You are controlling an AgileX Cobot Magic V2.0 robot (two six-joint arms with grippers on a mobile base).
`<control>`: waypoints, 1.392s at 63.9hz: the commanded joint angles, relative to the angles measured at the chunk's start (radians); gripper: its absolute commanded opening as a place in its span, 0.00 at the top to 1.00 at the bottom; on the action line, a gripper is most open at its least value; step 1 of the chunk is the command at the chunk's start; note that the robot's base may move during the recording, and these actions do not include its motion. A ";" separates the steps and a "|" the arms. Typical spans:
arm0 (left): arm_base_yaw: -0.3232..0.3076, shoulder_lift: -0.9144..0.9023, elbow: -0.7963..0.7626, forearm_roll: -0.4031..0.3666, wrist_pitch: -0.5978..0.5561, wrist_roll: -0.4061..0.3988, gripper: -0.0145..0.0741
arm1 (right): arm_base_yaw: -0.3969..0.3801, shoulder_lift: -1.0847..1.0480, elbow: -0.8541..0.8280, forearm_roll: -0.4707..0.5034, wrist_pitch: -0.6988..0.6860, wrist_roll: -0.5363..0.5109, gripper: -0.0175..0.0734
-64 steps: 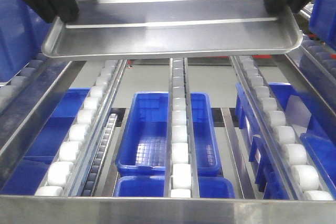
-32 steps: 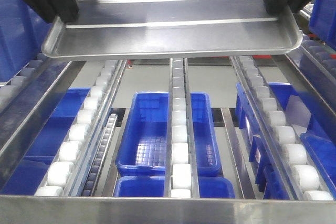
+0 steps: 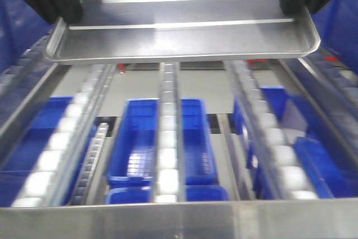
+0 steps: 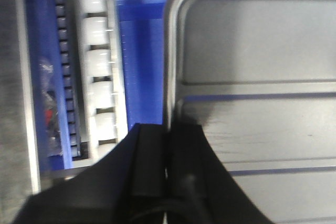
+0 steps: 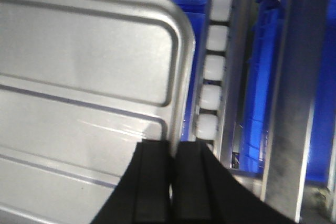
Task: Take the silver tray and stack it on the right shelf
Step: 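Hold the tray raised while the base drives to another shelf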
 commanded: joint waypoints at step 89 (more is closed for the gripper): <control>-0.003 -0.038 -0.032 0.058 -0.019 0.000 0.94 | -0.003 -0.032 -0.035 -0.052 -0.011 -0.020 0.74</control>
